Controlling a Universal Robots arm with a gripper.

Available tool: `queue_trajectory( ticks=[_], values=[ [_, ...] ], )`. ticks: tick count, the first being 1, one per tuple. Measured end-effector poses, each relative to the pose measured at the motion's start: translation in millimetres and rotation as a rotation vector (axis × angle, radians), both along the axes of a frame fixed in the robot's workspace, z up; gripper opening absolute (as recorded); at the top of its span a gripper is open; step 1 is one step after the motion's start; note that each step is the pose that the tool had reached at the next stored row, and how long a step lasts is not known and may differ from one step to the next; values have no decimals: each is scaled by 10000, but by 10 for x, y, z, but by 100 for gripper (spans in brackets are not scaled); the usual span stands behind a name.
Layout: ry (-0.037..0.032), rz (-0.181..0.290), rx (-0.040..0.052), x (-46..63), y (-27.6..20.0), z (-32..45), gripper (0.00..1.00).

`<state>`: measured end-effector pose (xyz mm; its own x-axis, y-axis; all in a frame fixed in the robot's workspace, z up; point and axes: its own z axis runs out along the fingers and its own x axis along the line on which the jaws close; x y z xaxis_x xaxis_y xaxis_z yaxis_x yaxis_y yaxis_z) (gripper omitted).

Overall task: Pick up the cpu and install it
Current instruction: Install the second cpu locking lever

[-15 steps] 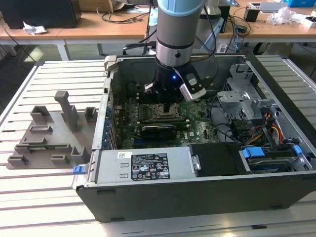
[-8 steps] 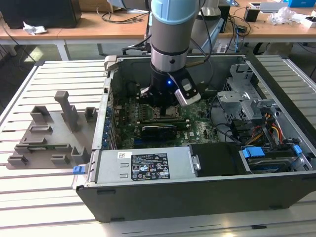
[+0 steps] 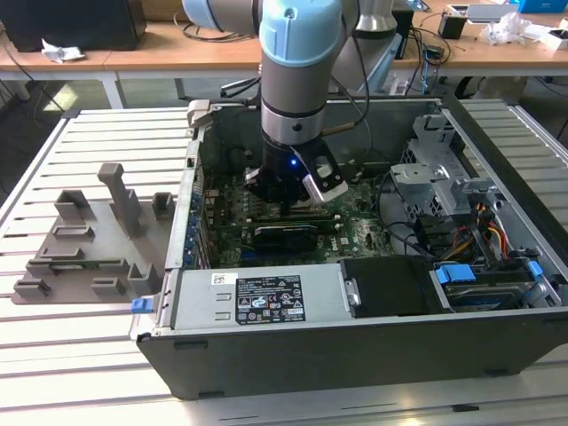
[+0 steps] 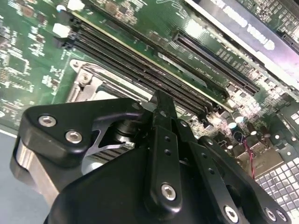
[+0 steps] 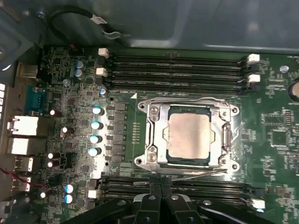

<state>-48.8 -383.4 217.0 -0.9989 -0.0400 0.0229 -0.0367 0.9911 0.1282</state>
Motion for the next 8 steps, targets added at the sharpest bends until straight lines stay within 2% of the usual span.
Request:
queue_trajectory(
  ticks=[4, 8],
  values=[
    [-1, -1, 62, -116, 1, -60, 11],
    [2, 0, 105, -132, -1, -112, 11]
  ],
)
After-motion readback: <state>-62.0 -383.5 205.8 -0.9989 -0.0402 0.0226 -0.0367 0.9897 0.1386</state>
